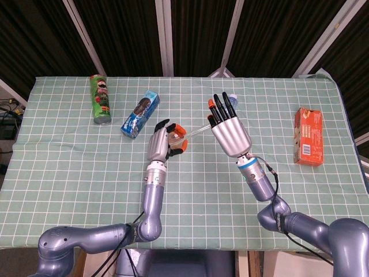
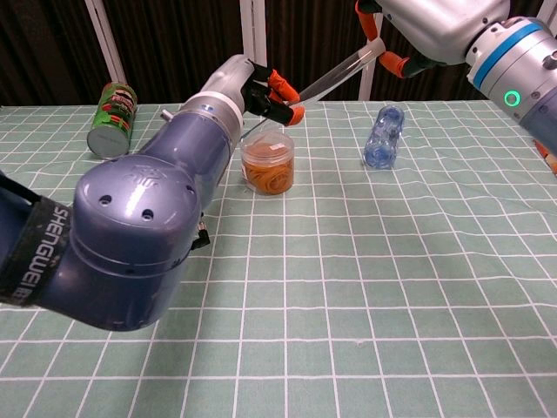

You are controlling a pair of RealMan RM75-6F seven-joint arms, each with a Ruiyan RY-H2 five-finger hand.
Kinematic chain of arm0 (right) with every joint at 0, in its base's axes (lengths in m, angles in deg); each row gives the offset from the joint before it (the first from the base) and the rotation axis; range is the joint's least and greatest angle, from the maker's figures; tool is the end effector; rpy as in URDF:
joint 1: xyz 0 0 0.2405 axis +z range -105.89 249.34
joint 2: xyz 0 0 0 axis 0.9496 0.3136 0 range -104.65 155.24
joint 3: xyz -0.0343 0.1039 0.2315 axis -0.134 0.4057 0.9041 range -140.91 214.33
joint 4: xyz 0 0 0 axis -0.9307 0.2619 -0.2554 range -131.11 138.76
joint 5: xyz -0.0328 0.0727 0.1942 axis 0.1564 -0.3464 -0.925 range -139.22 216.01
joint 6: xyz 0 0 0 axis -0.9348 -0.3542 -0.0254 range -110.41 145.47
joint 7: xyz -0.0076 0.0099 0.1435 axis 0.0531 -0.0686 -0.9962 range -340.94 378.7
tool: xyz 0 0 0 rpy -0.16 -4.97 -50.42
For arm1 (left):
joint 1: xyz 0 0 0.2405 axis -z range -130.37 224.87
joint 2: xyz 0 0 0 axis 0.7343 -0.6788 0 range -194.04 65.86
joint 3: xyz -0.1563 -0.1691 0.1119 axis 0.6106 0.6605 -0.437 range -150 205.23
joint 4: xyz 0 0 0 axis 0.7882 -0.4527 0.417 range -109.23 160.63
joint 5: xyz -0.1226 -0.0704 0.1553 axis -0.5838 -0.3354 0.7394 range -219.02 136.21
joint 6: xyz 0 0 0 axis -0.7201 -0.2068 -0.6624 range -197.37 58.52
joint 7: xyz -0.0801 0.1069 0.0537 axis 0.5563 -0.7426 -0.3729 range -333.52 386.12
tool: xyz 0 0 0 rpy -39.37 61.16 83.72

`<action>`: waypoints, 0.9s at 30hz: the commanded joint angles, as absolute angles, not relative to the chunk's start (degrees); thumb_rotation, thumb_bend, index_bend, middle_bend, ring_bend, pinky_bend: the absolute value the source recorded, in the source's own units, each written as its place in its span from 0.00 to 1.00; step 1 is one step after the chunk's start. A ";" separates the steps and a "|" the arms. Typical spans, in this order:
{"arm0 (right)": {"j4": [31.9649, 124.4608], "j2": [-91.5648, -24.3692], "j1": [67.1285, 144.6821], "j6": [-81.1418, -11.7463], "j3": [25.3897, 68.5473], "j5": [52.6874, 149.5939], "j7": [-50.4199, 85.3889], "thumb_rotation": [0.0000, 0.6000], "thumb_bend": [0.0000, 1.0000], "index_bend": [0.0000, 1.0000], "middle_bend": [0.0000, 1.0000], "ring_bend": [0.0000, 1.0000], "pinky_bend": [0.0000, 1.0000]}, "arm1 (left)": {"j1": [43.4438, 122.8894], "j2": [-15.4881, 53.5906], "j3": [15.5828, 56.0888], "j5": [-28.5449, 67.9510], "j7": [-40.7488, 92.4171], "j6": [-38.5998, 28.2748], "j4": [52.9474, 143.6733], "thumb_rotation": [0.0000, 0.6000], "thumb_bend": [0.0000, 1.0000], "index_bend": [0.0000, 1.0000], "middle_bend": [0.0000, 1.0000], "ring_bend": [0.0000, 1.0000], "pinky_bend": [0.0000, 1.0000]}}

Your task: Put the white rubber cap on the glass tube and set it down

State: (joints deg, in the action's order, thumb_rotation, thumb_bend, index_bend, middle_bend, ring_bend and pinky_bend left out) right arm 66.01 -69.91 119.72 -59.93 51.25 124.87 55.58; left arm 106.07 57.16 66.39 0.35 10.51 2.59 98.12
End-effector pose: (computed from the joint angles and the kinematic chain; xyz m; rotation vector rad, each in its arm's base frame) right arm -0.1007 -0.3932 0.0397 1.5805 0.0847 0.9900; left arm 0.0128 0.3723 -0.0750 -1.1137 -1.5600 -1.4260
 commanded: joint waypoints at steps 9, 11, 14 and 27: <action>68.02 -69.12 119.49 -60.09 51.13 125.28 56.28 1.00 0.50 0.65 0.23 0.10 0.09 | 106.71 57.19 66.75 0.68 10.10 2.85 98.80 1.00 0.79 0.54 0.50 0.11 0.00; 68.30 -69.05 119.42 -60.09 51.06 125.34 56.46 1.00 0.50 0.65 0.23 0.10 0.09 | 106.73 57.19 66.69 0.73 10.06 2.88 98.93 1.00 0.79 0.54 0.50 0.11 0.00; 68.55 -69.03 119.33 -60.11 51.03 125.35 56.58 1.00 0.50 0.62 0.22 0.10 0.09 | 106.76 57.19 66.65 0.77 10.03 2.92 98.98 1.00 0.79 0.54 0.50 0.11 0.00; 70.63 -68.02 118.27 -59.02 51.19 123.53 59.05 1.00 0.50 0.19 0.08 0.02 0.09 | 106.11 56.79 65.49 2.70 11.56 2.88 99.17 1.00 0.79 0.54 0.50 0.11 0.00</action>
State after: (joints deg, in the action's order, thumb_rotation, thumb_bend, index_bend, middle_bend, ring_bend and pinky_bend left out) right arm 70.53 -68.10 118.34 -59.06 51.21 123.59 58.96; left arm 106.16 56.82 65.62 2.51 11.39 2.88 99.09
